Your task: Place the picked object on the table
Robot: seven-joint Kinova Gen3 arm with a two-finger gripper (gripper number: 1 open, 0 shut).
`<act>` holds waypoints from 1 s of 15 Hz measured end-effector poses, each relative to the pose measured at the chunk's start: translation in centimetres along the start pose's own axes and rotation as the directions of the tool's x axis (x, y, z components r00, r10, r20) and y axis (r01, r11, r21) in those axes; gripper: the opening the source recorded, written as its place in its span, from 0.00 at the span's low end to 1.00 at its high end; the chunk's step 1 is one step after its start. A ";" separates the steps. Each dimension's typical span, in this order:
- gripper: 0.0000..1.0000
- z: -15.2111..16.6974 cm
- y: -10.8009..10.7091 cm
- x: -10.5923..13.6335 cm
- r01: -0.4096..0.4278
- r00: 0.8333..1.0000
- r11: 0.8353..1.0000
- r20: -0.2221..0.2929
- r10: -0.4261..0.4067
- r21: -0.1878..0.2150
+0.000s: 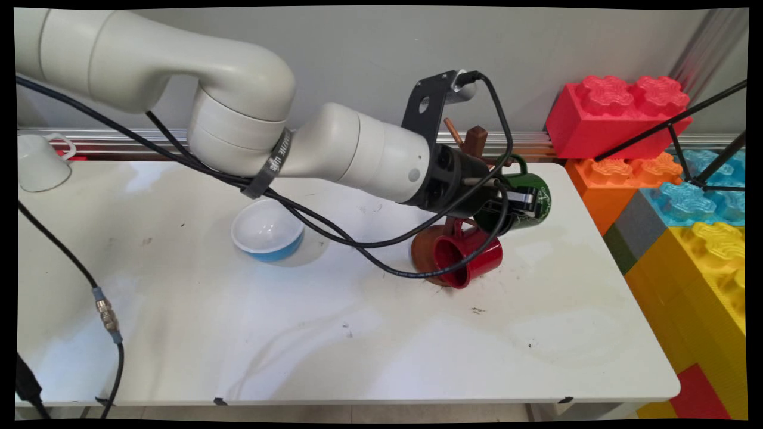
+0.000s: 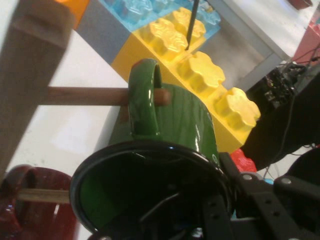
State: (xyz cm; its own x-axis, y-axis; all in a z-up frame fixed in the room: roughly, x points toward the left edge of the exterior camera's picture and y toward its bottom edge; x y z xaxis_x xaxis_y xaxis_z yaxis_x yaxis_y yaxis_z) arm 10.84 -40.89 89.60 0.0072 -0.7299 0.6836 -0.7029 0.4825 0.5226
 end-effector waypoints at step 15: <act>0.00 -2.0 5.0 -1.7 -0.065 0.994 0.987 0.082 0.077 -0.145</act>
State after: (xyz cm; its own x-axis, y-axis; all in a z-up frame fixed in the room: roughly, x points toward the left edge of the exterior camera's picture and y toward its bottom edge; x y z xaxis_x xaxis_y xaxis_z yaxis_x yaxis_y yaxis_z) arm 8.74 -36.31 92.09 -0.1058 -0.7278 0.6775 -0.5916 0.5937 0.5454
